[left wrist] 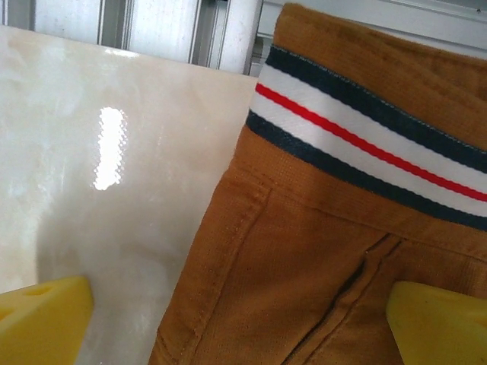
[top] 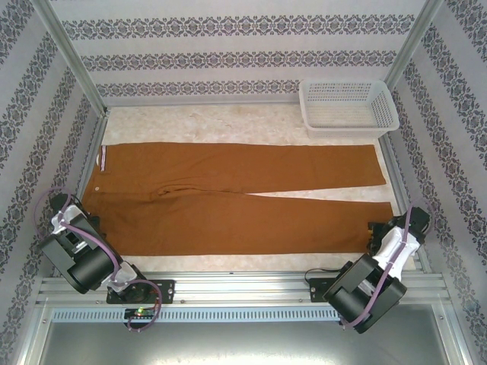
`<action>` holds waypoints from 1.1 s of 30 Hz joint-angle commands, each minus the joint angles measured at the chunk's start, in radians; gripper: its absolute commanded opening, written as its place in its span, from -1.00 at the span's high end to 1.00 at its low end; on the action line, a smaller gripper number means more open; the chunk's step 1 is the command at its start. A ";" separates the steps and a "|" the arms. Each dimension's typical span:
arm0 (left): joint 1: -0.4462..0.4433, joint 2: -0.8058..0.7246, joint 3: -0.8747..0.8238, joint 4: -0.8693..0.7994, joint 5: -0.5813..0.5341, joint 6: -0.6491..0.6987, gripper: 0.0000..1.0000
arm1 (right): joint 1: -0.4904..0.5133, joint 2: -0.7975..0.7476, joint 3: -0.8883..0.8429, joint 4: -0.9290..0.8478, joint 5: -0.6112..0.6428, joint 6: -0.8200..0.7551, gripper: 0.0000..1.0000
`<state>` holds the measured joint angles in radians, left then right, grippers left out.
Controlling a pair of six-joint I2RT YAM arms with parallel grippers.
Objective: Roll up the long pants
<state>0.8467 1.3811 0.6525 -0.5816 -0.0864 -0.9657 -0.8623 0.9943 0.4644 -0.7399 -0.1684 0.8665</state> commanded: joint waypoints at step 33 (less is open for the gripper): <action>0.008 -0.245 0.058 -0.083 0.210 0.124 1.00 | -0.006 0.096 0.255 0.022 -0.080 -0.126 1.00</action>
<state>0.8520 1.2148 0.6373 -0.6056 0.0853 -0.8944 -0.8722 1.1305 0.6388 -0.7589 -0.2317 0.7277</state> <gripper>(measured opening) 0.056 0.062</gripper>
